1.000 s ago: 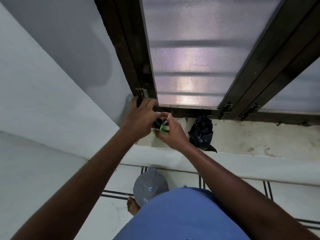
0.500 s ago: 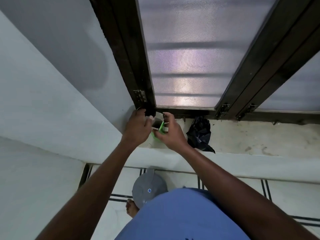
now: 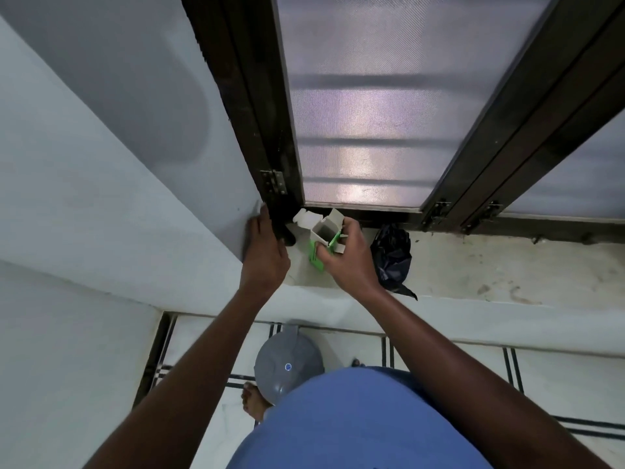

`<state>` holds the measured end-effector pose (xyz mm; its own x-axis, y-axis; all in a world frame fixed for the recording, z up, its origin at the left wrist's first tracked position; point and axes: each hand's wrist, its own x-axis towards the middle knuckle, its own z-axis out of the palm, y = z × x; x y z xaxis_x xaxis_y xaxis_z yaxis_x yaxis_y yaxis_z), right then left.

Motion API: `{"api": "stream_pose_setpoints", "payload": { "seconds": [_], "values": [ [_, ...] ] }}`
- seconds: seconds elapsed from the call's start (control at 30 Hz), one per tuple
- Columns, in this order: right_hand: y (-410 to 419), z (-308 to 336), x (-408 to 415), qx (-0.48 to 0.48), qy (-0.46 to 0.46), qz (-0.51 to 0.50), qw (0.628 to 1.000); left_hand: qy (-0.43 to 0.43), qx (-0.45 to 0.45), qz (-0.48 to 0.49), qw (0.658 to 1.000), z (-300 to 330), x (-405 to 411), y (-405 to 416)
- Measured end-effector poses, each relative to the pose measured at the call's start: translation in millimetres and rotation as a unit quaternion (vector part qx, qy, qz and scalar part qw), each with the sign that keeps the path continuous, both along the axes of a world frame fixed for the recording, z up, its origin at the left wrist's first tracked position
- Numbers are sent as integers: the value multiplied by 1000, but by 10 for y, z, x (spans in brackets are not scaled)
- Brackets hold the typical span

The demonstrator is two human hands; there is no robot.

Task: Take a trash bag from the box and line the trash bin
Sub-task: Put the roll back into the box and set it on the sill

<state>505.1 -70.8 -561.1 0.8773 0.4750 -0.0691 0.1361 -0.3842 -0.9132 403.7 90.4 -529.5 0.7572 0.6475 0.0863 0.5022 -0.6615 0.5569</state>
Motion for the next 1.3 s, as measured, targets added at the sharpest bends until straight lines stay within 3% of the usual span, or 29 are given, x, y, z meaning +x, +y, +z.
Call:
{"api": "stream_pose_setpoints", "payload": {
  "seconds": [0.13,0.2,0.33,0.47,0.57,0.8,1.07,1.23,1.3],
  "values": [
    [-23,17,21,-9,-4,-1,1000,91,-1,-23,996,71,129,57],
    [-20,6,17,-13,-8,-1,1000,79,-7,-11,997,50,159,78],
    [-12,-12,8,-23,-13,-4,1000,176,123,-8,977,103,244,81],
    [-18,-24,6,-23,-21,-6,999,223,231,-68,945,151,275,29],
    [-13,-23,4,-25,-27,-5,999,238,136,-76,959,107,303,85],
    [4,-10,-6,-27,-24,0,999,132,-45,-6,990,94,298,225],
    [1,10,-7,-38,-21,2,999,218,-4,-10,976,280,262,99],
    [-6,2,-4,-49,-33,9,998,189,82,-7,979,646,81,-33],
    [-7,-9,-3,-53,-36,10,998,116,85,26,989,812,16,-66]
  ]
}}
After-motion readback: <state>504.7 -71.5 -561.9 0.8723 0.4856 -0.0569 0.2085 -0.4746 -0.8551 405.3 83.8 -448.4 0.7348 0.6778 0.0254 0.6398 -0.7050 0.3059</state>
